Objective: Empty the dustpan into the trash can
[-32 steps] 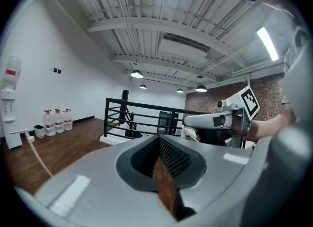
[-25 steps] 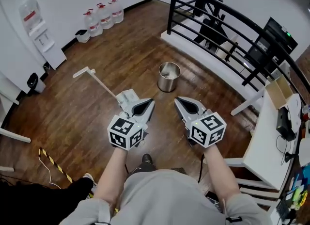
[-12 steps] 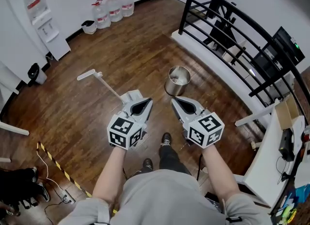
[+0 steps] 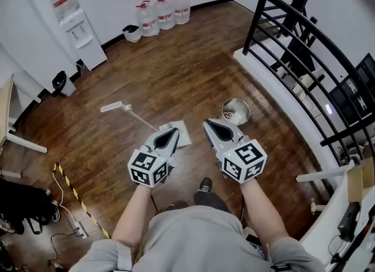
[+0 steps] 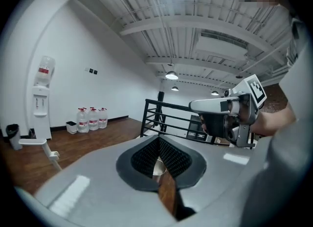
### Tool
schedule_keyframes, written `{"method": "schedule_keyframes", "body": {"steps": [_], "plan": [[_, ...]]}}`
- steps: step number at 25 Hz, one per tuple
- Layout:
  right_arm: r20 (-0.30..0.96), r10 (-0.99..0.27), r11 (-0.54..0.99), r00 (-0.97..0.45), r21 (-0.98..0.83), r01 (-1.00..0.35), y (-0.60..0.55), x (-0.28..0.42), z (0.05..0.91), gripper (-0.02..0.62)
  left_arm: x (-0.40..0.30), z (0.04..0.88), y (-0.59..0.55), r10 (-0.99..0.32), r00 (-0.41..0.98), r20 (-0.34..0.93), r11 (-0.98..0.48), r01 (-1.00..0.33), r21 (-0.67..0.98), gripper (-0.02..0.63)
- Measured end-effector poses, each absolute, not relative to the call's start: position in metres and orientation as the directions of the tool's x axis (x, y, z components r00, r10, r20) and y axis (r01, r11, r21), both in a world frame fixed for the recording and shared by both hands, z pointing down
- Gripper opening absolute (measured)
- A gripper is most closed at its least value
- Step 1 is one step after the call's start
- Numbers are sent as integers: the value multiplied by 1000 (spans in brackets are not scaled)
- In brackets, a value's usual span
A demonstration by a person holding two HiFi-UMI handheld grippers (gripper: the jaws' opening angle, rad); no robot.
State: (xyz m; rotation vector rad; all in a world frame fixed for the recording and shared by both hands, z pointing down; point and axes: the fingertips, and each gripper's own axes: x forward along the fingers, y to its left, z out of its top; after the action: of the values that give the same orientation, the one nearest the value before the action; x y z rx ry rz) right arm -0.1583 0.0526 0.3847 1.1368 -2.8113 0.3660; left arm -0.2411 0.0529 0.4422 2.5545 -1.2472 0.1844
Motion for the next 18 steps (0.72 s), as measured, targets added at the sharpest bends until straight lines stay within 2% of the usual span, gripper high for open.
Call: {"method": "schedule_keyframes", "body": {"steps": [8,14,18], "plan": [[176,-566,771,-805,-234,-593,8,-177,402,0,-274,446,9,-844,459,278,-431,-888,158,6],[182,-515,808,-838,-221,-545,-14,-233,404,0,-339,447,-10,-886,381,263,-350,-923,158,6],[207,-500,818,-841,-206,-537,-31,-270,408,0,-377,467,-19,-880,367,302,-335,-929,154,6]]}}
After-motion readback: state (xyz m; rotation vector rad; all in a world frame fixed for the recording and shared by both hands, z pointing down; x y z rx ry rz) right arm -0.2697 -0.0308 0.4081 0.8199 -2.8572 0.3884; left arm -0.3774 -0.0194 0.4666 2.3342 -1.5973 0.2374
